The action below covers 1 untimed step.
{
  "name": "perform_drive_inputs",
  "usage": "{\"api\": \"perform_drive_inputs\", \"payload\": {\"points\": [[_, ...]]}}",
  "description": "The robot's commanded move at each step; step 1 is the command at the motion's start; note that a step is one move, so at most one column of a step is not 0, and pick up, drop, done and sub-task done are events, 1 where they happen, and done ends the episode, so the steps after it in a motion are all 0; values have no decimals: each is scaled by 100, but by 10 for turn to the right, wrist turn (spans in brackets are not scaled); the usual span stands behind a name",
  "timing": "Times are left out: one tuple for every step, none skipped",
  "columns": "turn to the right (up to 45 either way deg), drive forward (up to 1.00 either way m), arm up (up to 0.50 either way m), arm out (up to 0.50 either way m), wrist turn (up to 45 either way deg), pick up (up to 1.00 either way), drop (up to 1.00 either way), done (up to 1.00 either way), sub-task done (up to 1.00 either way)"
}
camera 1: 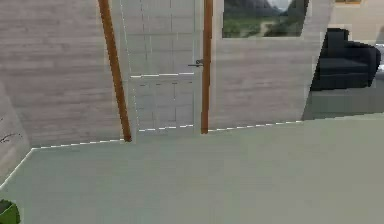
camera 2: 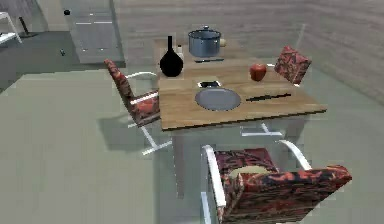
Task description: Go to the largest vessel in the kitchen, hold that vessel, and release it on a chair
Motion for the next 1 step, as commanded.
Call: {"api": "perform_drive_inputs", "payload": {"points": [[330, 0, 0, 0, 0, 0, 0, 0, 0]]}}
